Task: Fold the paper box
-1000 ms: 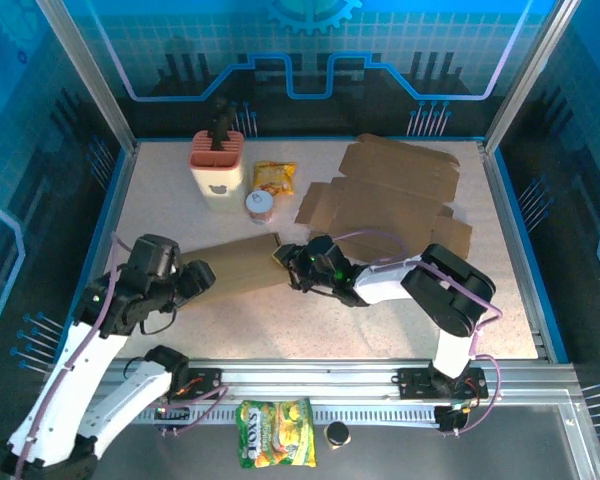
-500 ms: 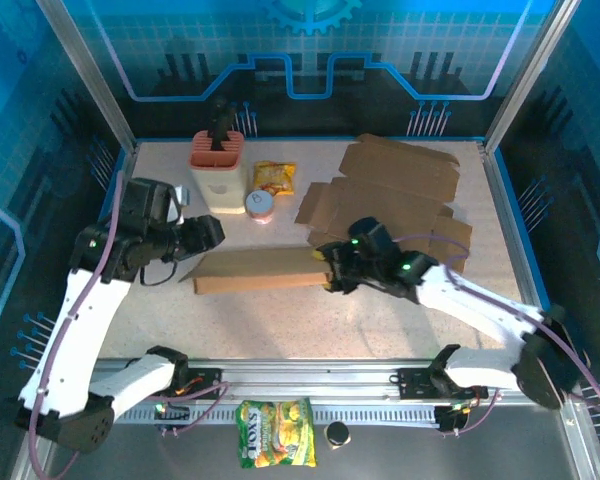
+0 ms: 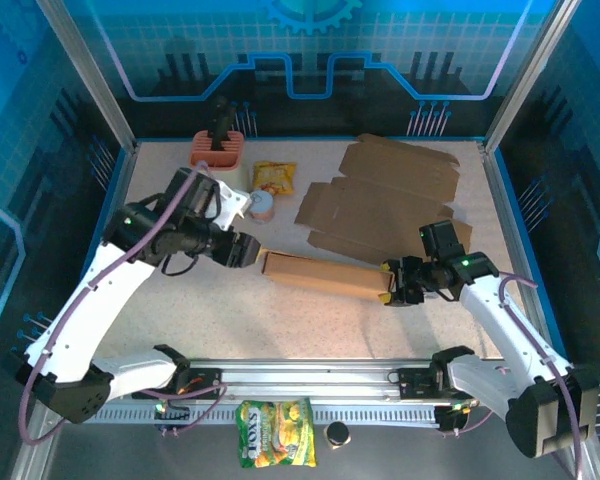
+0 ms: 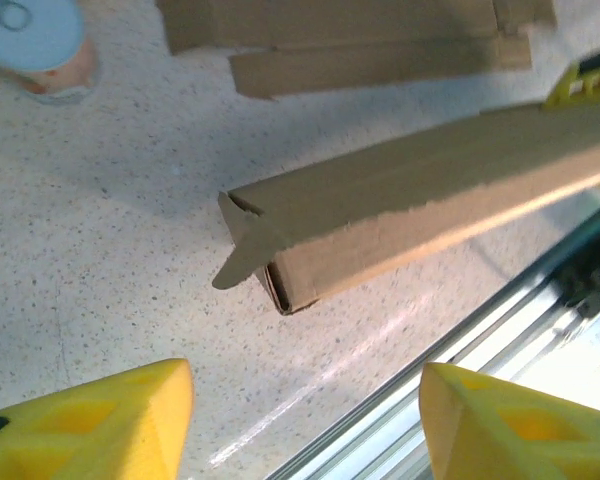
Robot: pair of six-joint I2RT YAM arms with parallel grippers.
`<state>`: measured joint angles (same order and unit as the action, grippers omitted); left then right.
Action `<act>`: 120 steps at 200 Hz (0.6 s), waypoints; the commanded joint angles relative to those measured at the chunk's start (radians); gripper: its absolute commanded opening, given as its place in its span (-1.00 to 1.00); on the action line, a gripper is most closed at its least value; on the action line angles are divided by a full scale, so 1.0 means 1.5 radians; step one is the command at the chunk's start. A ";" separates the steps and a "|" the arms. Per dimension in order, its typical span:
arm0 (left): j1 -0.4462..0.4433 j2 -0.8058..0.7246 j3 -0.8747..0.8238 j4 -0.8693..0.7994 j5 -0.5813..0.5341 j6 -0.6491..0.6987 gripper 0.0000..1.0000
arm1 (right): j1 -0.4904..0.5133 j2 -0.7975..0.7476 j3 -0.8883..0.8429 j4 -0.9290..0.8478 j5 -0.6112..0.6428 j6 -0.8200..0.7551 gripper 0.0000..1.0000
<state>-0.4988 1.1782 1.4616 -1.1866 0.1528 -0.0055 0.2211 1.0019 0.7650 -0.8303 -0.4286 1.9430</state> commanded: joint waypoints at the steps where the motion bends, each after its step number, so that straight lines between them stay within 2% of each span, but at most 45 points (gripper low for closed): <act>1: -0.011 -0.011 -0.042 0.018 -0.033 0.107 0.30 | -0.026 0.015 0.010 -0.042 -0.060 -0.049 -0.11; 40: -0.011 0.031 -0.062 0.075 -0.013 0.181 0.35 | -0.043 0.032 0.003 -0.042 -0.078 -0.074 -0.10; 87: -0.011 0.091 -0.044 0.053 0.080 0.211 0.16 | -0.060 0.037 -0.003 -0.038 -0.084 -0.084 -0.10; 120: -0.007 0.110 -0.053 0.045 0.067 0.213 -0.04 | -0.066 0.032 -0.012 -0.036 -0.088 -0.087 -0.10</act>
<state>-0.5117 1.3293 1.3720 -1.0981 0.2131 0.2810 0.1402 1.0542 0.7643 -0.8604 -0.5175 1.8259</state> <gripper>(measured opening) 0.511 0.508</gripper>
